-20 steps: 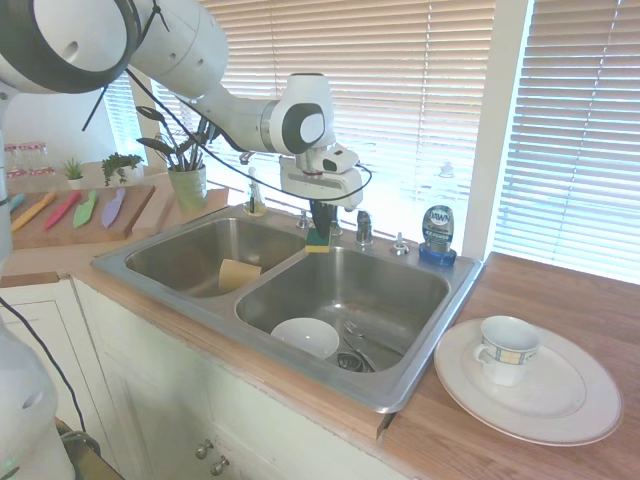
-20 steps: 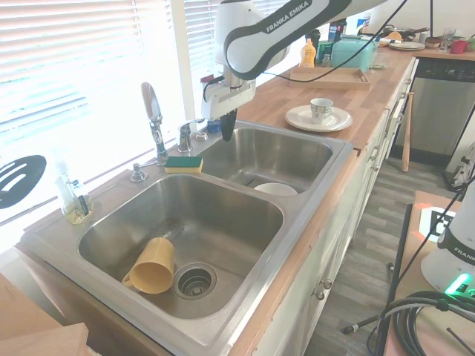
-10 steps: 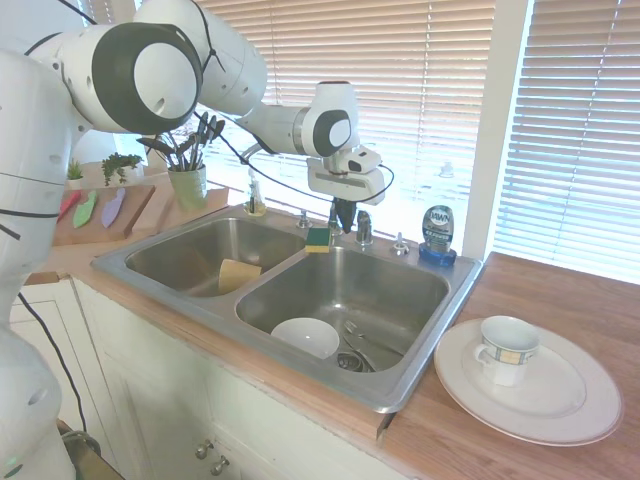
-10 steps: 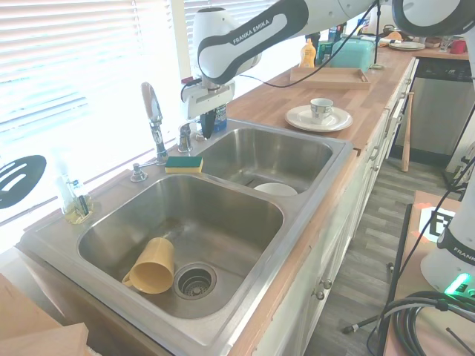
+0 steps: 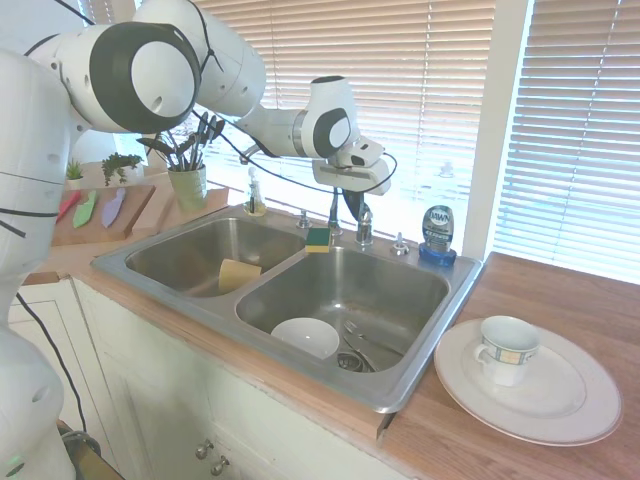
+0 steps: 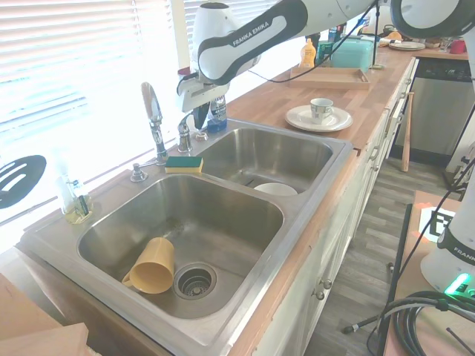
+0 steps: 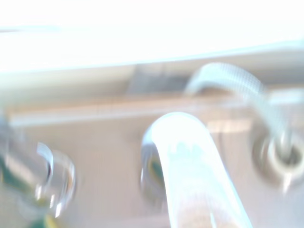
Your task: Turn on the faucet
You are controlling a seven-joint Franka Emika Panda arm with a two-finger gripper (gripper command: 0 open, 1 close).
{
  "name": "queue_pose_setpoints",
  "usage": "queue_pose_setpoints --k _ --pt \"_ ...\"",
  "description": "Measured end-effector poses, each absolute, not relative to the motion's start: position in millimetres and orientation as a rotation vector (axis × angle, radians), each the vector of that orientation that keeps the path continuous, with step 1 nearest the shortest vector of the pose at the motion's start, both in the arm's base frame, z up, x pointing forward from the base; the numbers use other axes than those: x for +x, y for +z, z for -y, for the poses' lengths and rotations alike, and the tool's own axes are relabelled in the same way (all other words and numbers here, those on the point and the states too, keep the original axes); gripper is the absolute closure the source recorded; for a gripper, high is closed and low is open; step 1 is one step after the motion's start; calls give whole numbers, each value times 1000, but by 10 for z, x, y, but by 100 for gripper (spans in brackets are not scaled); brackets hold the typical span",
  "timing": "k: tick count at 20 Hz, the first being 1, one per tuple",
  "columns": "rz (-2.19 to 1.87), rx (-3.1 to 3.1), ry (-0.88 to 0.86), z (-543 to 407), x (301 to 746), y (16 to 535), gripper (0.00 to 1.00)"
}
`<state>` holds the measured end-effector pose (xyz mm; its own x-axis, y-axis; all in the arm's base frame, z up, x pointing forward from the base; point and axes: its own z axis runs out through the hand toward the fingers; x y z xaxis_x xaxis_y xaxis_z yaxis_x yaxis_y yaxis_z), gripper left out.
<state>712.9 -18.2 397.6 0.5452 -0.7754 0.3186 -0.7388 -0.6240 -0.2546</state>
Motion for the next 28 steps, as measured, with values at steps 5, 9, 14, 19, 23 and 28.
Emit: queue_pose_setpoints --k 5,9,14,19,23,28 --pt "-1297 -2638 -793 123 7076 4089 100" --pt "-1297 -2635 -817 53 7008 4194 100" --pt "-1300 -2636 -818 81 6991 4160 100" --pt "-1321 -2660 -780 109 6948 4045 100" --pt "-1381 -2727 -626 151 6817 3778 100" --pt "-1408 -2810 -275 136 6522 3528 100"
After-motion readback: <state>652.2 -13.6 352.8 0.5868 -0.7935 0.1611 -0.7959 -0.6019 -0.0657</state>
